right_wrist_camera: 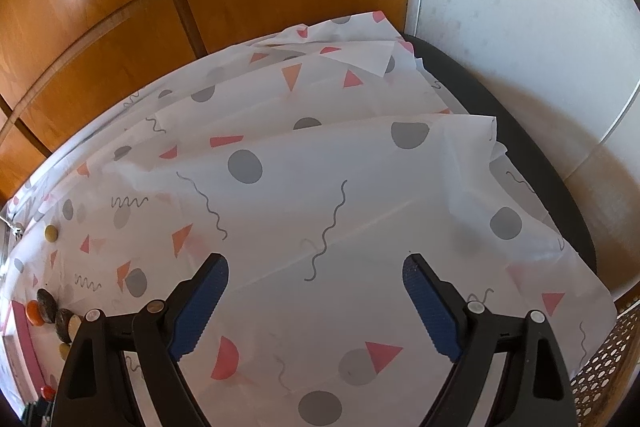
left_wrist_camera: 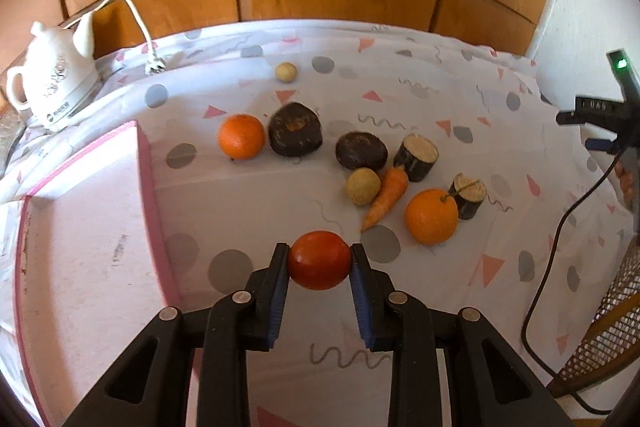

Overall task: Organize fruits
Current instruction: 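Carry the tomato into the pink tray and open the left tool, then grasp the cut wooden log slice with the right tool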

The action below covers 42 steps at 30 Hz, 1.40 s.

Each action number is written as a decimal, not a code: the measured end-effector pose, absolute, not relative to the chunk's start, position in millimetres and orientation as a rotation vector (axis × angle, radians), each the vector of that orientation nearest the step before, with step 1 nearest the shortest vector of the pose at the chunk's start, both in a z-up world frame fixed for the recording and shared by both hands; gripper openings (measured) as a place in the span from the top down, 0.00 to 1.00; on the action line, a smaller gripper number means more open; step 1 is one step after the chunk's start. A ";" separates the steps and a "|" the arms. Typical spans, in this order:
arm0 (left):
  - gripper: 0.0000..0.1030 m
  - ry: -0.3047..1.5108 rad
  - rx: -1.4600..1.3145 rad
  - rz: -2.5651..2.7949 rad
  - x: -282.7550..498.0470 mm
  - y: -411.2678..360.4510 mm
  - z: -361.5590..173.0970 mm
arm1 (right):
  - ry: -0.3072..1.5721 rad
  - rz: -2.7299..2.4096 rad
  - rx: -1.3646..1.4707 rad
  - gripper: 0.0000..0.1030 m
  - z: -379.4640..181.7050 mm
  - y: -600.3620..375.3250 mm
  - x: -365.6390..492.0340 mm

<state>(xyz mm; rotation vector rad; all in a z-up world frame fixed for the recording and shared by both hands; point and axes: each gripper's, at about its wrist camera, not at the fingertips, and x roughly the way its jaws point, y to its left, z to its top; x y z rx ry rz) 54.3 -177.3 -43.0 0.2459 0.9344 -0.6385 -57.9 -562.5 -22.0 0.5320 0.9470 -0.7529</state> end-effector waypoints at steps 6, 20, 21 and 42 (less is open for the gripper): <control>0.71 0.916 0.141 -0.573 65.2 -146.0 -25.7 | 0.967 -0.709 0.514 0.21 -26.4 -555.9 -51.9; 0.71 0.907 0.017 -0.324 93.6 -63.1 -27.3 | 1.021 -0.333 0.391 0.57 -31.2 -501.0 -15.7; 0.71 0.910 0.012 -0.308 95.9 -58.2 -28.6 | 1.035 -0.294 0.356 0.59 -32.6 -491.3 -11.4; 0.57 0.949 -0.034 -0.109 108.0 13.7 -44.8 | 1.090 0.157 -0.043 0.67 -51.2 -367.1 5.4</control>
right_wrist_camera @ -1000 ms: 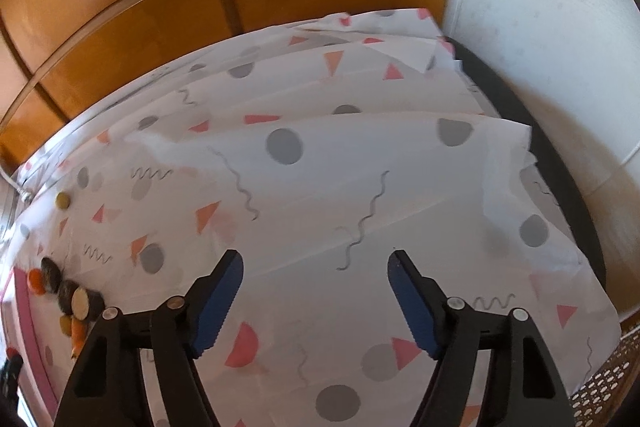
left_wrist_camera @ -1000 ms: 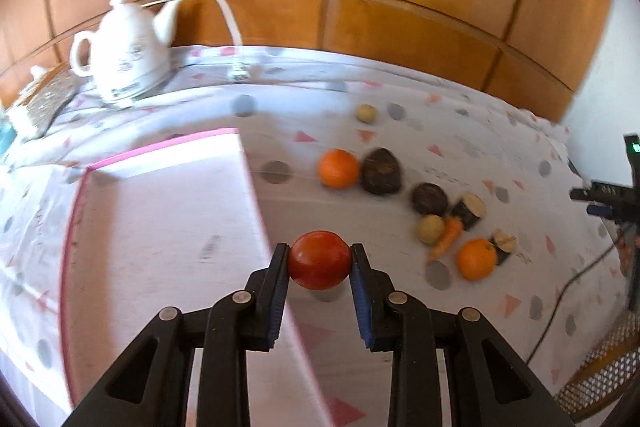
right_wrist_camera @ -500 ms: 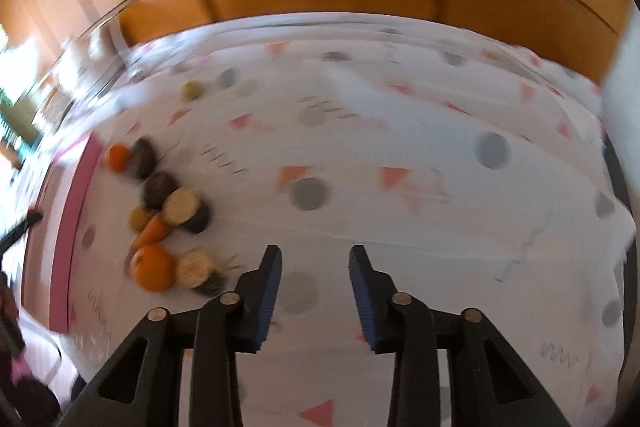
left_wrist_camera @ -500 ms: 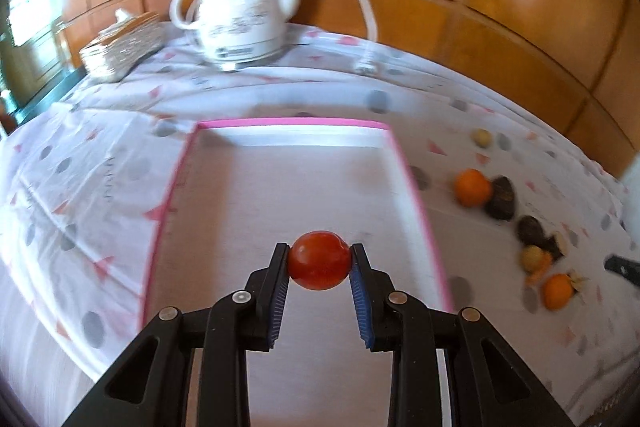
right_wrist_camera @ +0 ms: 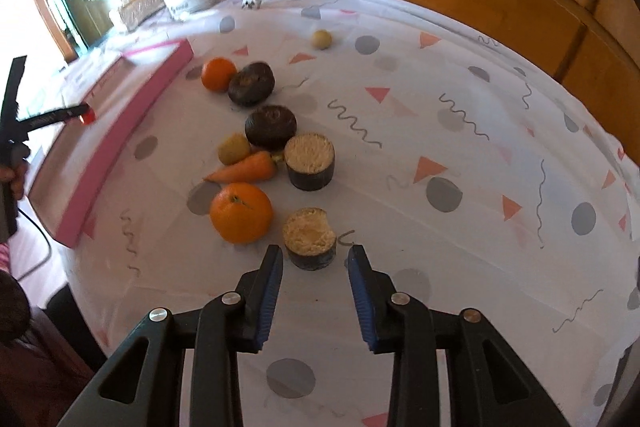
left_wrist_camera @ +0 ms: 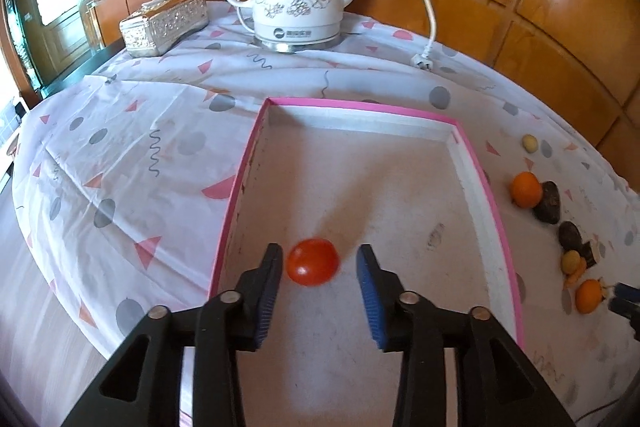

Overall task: Organize fruits
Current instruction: 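Grasp the cut wooden log slice with the right tool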

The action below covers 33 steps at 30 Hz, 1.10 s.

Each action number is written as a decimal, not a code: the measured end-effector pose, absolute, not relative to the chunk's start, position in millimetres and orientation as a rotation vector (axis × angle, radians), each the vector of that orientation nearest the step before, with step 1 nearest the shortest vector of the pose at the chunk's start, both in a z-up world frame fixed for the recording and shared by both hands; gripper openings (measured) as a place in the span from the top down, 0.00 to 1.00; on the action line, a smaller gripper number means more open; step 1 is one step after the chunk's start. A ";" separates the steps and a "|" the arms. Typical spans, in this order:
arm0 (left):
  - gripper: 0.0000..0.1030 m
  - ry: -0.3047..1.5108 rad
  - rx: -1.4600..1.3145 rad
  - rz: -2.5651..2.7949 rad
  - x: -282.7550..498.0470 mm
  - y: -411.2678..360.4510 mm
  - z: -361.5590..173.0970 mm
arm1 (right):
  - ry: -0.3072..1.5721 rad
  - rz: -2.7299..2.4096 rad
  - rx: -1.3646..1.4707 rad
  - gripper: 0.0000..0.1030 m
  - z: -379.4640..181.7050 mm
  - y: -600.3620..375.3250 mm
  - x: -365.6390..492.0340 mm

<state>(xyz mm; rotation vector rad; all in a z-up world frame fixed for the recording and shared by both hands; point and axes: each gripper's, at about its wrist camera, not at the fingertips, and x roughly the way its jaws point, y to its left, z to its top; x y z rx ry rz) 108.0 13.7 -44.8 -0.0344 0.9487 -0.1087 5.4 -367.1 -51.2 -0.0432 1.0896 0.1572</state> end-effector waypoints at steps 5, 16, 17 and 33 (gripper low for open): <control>0.48 0.910 -0.020 -0.129 86.2 11.9 -34.4 | 1.111 0.151 -0.107 0.67 -60.2 -358.8 10.3; 0.35 0.854 0.003 -0.083 47.4 19.3 -26.8 | 1.110 0.153 -0.205 0.68 -69.7 -343.0 15.6; 0.34 0.848 0.001 -0.079 46.1 21.1 -25.7 | 1.112 0.150 -0.203 0.68 -70.1 -343.9 15.8; 0.21 0.827 -0.073 -0.016 34.3 48.7 -21.2 | 1.081 -0.004 -0.142 0.68 -52.9 -362.3 6.1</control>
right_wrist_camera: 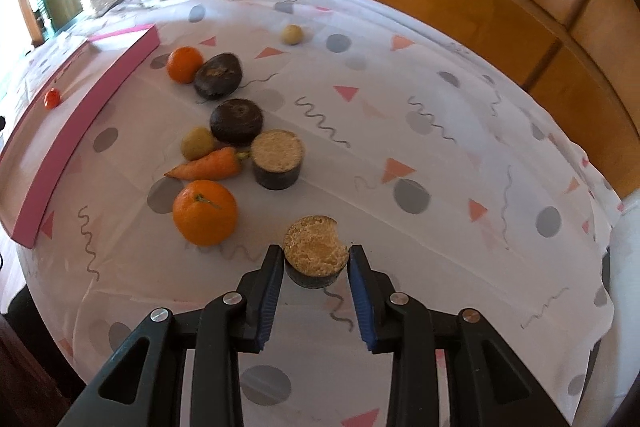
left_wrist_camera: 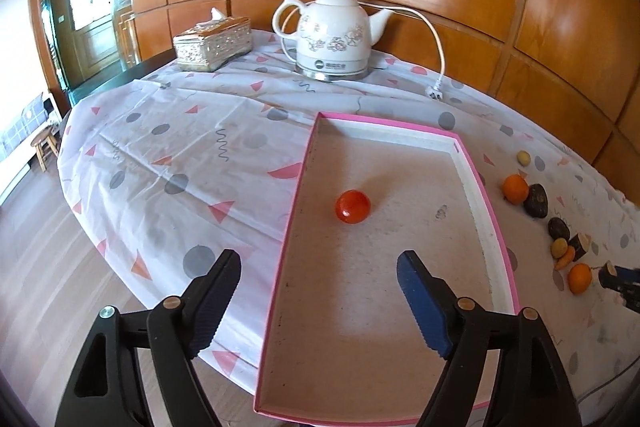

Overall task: Organize fruits
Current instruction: 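Grasp the cut wooden log slice with the right tool, then carry the log slice into the pink tray and open the right tool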

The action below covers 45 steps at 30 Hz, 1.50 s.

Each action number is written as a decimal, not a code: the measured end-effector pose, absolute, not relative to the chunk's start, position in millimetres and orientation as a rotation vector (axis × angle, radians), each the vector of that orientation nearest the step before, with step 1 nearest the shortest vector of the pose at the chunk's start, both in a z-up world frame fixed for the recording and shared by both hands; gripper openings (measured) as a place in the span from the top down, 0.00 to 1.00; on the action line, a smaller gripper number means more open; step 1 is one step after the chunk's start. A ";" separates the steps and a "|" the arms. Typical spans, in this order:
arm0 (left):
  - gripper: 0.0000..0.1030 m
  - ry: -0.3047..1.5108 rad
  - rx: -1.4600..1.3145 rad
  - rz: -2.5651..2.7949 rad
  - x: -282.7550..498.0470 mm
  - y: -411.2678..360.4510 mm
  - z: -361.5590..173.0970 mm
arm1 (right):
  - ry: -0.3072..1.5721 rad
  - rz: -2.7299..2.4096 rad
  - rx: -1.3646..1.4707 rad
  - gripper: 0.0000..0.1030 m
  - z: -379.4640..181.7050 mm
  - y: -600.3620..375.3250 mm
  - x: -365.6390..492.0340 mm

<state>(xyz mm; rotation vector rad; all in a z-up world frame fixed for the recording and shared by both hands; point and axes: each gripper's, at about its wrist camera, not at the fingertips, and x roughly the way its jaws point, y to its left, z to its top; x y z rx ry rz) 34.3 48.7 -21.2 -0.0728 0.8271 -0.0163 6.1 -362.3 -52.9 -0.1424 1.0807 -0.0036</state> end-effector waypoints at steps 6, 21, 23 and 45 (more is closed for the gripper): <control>0.21 0.834 -0.089 -0.021 33.8 50.1 -22.9 | 1.017 0.002 -0.119 0.68 -30.7 -355.8 -7.8; 0.19 0.832 -0.177 0.032 36.9 79.0 -20.3 | 0.993 0.239 -0.109 0.68 -31.5 -265.8 -1.6; 0.19 0.828 -0.185 0.057 37.2 87.4 -19.0 | 0.996 0.272 -0.107 0.68 -33.4 -253.6 0.8; 0.19 0.858 -0.202 0.089 42.0 105.3 -31.5 | 0.966 0.463 -0.108 0.68 -39.1 -103.5 75.4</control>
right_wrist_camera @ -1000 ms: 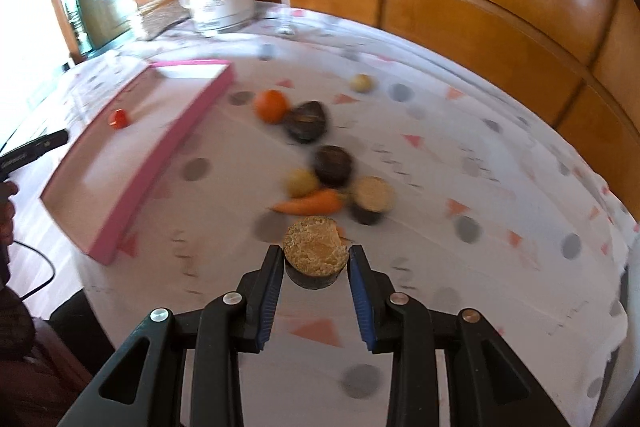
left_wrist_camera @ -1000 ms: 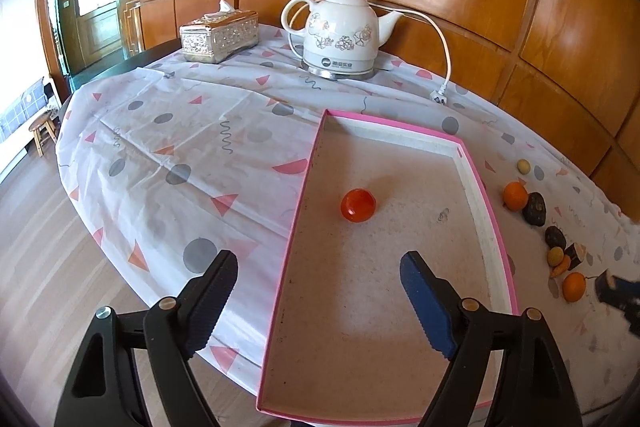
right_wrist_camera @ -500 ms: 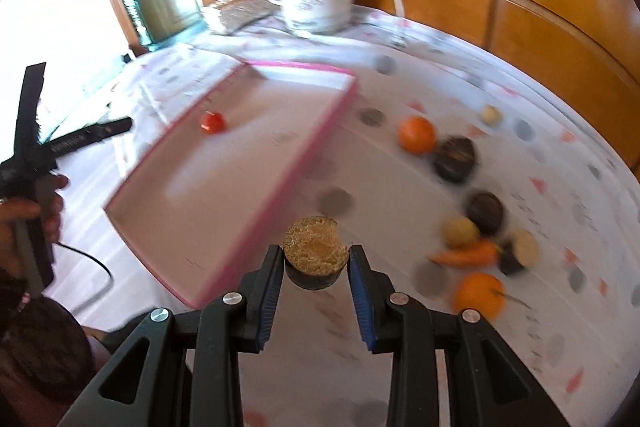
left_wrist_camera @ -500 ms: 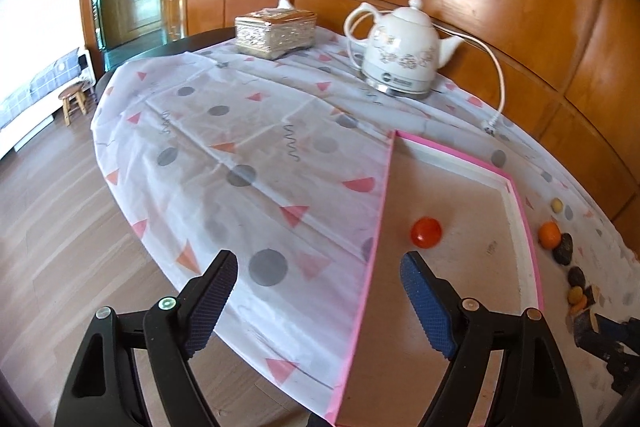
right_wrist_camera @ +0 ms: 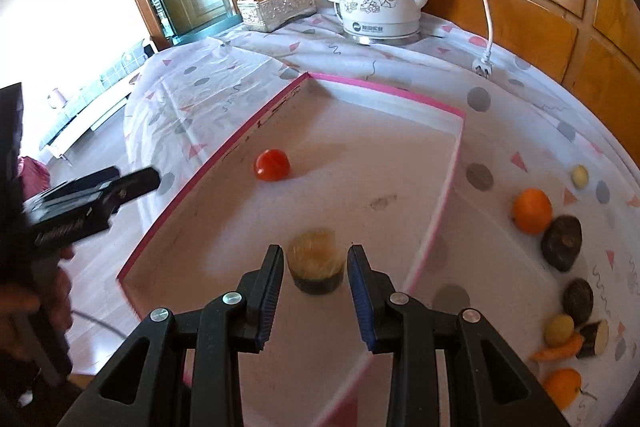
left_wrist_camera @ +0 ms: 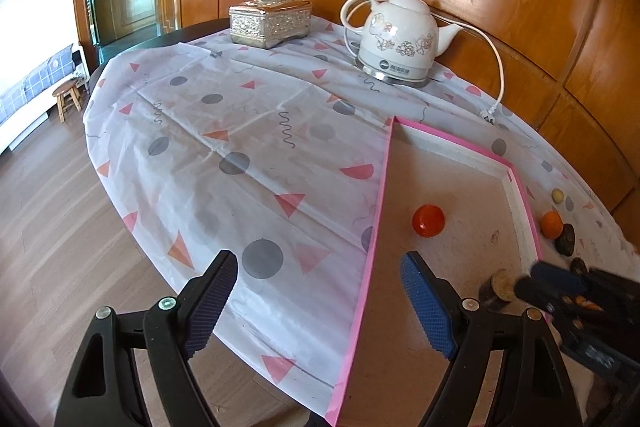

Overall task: Organize fruits
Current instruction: 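Carry the log slice into the pink tray and open the right tool, then move the left tool toward the small yellow potato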

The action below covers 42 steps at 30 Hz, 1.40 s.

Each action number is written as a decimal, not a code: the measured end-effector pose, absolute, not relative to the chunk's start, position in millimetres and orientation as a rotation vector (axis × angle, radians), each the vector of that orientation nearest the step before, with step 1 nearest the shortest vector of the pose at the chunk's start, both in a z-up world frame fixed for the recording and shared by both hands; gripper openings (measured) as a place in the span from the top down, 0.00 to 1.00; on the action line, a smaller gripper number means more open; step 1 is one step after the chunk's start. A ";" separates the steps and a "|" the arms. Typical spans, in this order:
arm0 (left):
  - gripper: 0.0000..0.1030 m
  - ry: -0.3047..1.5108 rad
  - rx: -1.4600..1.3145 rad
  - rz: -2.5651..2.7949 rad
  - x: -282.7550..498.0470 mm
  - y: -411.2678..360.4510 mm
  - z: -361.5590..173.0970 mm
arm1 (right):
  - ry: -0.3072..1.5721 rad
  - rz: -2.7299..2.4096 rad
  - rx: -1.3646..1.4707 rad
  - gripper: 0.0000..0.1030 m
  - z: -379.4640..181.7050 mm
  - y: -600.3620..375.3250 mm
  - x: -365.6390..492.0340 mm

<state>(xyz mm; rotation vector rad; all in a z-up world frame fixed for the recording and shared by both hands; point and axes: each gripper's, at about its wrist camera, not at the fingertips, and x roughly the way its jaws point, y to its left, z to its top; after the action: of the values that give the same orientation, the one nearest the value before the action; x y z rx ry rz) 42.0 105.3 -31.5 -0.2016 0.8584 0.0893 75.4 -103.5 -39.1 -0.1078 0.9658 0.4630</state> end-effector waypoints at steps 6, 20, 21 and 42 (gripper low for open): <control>0.19 0.861 -0.185 0.061 42.4 98.8 -32.9 | 0.961 0.441 -0.109 0.66 -41.0 -102.3 80.0; 0.19 0.859 -0.147 0.024 39.7 82.7 -28.9 | 0.916 0.337 -0.140 0.65 -19.9 -164.0 49.7; 0.19 0.860 -0.143 0.020 39.9 81.0 -28.5 | 0.915 0.326 -0.146 0.65 -19.2 -169.7 47.4; 0.19 0.823 -0.005 -0.173 46.6 5.5 -6.6 | 0.962 0.109 -0.152 0.65 -23.0 -274.8 20.3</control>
<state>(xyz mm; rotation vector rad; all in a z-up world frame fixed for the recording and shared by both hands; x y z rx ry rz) 46.6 5.5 -6.6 -0.0052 0.8226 -0.1728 20.3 -274.8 -23.0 -0.1519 0.9615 0.1094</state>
